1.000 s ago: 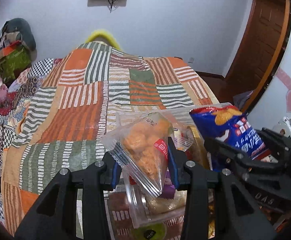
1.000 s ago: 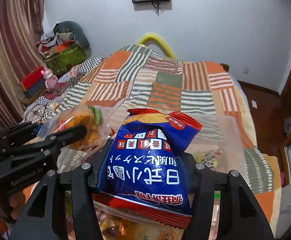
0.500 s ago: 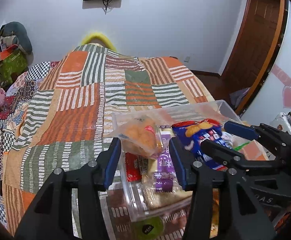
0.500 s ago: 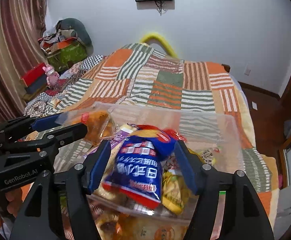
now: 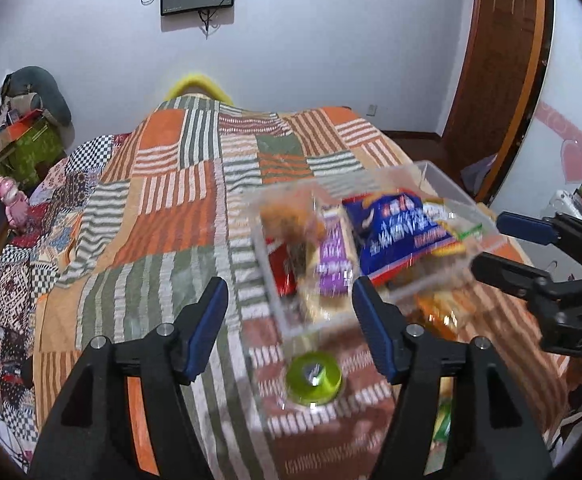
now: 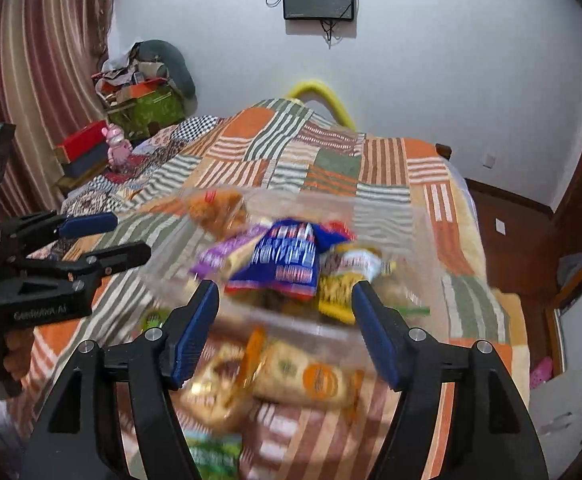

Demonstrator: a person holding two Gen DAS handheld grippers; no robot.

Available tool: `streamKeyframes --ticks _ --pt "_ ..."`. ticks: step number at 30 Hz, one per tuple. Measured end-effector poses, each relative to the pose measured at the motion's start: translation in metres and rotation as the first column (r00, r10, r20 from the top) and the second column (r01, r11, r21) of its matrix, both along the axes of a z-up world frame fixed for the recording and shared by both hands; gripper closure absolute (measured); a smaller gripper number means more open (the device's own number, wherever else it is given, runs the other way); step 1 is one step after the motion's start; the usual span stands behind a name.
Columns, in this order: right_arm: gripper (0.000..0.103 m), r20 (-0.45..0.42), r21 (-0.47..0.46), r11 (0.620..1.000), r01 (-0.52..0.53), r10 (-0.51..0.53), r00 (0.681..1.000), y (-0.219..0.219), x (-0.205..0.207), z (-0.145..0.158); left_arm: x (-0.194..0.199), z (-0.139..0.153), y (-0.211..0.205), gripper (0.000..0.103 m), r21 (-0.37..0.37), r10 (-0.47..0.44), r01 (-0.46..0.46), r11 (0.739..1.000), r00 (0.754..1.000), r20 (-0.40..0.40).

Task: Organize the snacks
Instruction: 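Grasp the green jelly cup with the left tool while the right grasps the biscuit pack, then place the jelly cup in the box with the left tool while the right drops the biscuit pack in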

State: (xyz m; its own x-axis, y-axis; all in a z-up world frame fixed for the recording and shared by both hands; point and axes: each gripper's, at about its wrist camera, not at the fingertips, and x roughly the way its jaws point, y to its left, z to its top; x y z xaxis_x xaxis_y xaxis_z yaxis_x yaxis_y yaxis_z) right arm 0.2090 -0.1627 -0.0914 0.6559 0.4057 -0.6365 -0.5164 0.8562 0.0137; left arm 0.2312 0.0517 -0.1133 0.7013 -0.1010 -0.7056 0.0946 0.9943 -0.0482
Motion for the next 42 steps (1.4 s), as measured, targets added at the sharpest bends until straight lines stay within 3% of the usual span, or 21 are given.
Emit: streamKeyframes --ticks 8,17,31,38,42 --pt "0.037 -0.075 -0.037 0.999 0.040 -0.043 0.996 -0.016 -0.017 -0.035 -0.024 -0.029 0.003 0.039 0.005 0.002 -0.001 1.000 0.997 -0.079" --pt "0.037 -0.178 -0.091 0.994 0.068 -0.083 0.981 -0.025 0.002 -0.073 -0.030 -0.061 0.010 0.039 -0.035 0.014 -0.020 0.999 0.987 -0.161" --pt "0.037 -0.190 -0.116 0.993 0.026 -0.048 0.981 0.000 0.025 -0.082 -0.010 -0.081 -0.006 0.040 -0.036 -0.026 0.020 0.999 0.983 -0.181" --pt "0.043 -0.184 -0.123 0.992 0.021 -0.043 0.982 0.002 0.027 -0.085 -0.005 -0.092 -0.010 0.056 -0.055 -0.052 0.042 0.998 0.979 -0.195" --pt "0.047 -0.176 -0.135 0.991 0.005 -0.029 0.984 0.008 0.027 -0.084 -0.005 -0.093 -0.012 0.056 -0.045 -0.051 0.044 0.998 0.981 -0.186"
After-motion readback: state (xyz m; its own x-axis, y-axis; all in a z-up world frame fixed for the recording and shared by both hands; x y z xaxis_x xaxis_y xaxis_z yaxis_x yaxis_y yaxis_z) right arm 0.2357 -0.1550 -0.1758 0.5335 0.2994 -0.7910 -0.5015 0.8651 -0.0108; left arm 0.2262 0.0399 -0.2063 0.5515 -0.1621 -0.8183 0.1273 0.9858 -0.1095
